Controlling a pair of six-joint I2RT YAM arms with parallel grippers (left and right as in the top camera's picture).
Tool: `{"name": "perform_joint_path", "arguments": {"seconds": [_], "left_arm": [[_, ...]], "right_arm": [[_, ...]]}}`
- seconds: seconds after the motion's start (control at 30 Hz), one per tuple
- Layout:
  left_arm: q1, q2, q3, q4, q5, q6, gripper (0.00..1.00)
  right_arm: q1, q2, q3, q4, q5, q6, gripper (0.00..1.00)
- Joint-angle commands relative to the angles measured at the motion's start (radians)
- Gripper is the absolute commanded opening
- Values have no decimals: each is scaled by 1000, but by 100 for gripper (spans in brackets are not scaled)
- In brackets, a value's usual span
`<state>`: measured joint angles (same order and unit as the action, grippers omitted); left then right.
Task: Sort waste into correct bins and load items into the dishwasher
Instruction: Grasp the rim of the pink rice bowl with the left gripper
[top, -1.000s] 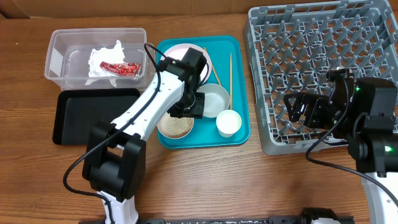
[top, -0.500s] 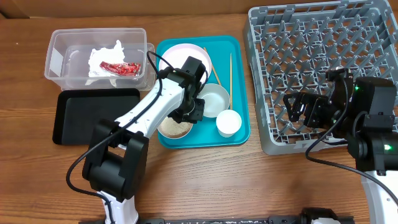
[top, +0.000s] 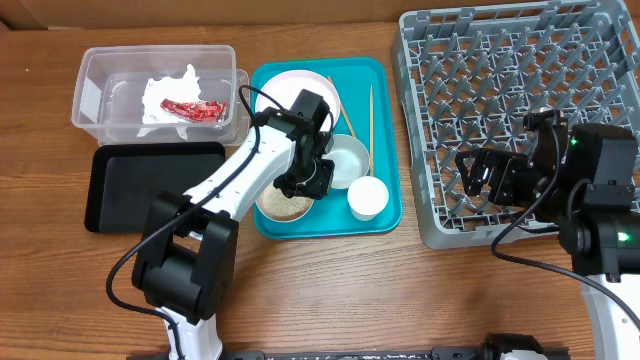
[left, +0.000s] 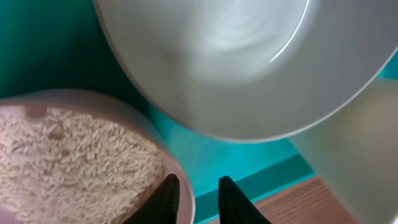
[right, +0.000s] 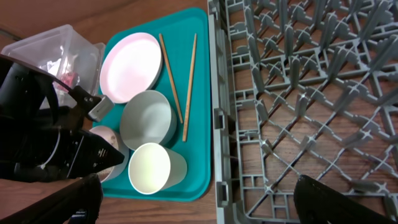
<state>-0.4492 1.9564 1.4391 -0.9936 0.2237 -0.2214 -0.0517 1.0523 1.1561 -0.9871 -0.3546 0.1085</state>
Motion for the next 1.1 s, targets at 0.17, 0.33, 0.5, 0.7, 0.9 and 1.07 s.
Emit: {"name": "perform_joint_path", "arguments": {"seconds": [0.17, 0.33, 0.5, 0.7, 0.9, 1.07], "left_arm": [[2, 0, 2, -43, -85, 79, 19], [-6, 0, -23, -6, -90, 75, 19], [-6, 0, -77, 39, -101, 76, 18], [-6, 0, -87, 42, -101, 75, 9], [-6, 0, -85, 21, -100, 74, 4], [-3, -1, -45, -53, -100, 64, 4]], "right_arm": [[-4, -3, 24, -29, -6, 4, 100], [-4, -3, 24, -29, -7, 4, 100], [-4, -3, 24, -29, -7, 4, 100], [-4, -3, 24, -25, -6, 4, 100], [-4, -3, 24, -14, -6, 4, 100], [-4, -3, 24, 5, -6, 4, 100]]}}
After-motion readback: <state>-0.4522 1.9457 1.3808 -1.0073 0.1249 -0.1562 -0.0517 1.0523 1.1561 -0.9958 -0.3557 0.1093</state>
